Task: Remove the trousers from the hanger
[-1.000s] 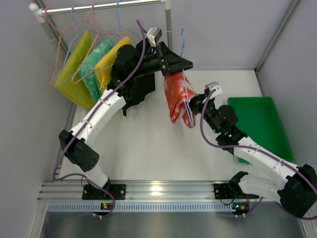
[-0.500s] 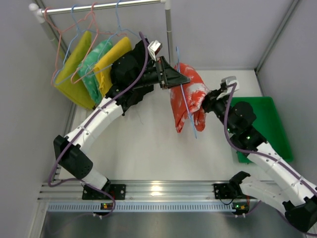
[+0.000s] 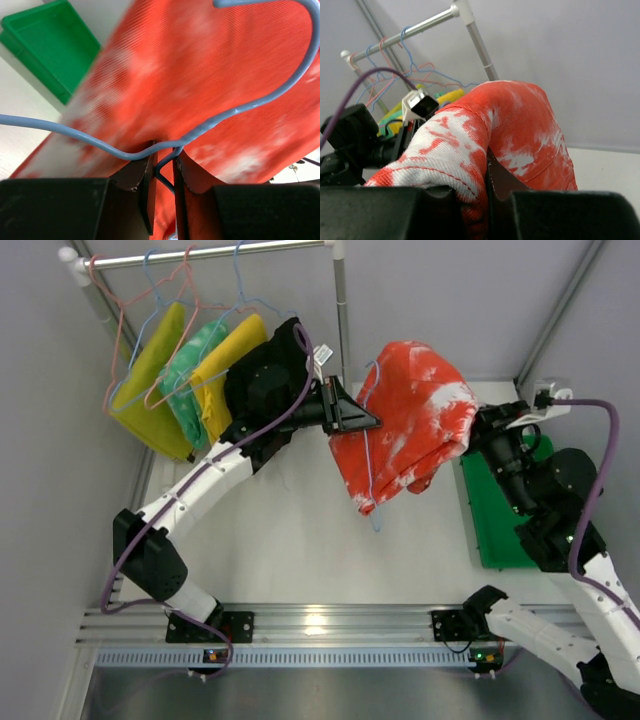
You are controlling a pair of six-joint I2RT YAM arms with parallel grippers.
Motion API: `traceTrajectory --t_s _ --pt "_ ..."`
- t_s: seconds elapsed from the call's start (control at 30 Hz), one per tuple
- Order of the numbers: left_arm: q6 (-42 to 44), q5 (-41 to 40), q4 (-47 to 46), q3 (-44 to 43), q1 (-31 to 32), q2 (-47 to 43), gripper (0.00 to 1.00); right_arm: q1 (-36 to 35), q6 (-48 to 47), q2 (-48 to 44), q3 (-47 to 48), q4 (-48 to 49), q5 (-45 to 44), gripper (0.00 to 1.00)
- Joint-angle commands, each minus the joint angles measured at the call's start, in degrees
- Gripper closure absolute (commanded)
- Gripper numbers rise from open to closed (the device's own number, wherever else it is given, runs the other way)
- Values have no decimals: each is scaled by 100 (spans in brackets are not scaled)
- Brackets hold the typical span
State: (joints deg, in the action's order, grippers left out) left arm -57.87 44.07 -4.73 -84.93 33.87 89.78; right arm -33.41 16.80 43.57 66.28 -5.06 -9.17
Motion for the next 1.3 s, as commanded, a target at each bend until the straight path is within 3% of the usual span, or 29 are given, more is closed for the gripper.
traceTrajectory --t_s 0.0,0.23,0.47,0.67,0.9,1.27 --pt "363 -101 25 178 41 40 100 98 123 -340 859 664 -515 100" --pt "504 -110 69 354 32 -57 100 299 -642 -639 1378 252 -1552 100" --pt "461 92 -97 389 41 -127 100 712 -1511 -1034 1370 93 -3333 100" --pt "56 479 -766 372 41 -153 100 1108 -3067 -1324 686 216 -4610 100" --pt "-172 506 -950 336 41 -180 100 1328 -4552 -1474 -642 1050 -5393 100" --pt "-278 567 -1074 407 32 -338 100 2285 -4299 -1808 -1425 823 -5807 100"
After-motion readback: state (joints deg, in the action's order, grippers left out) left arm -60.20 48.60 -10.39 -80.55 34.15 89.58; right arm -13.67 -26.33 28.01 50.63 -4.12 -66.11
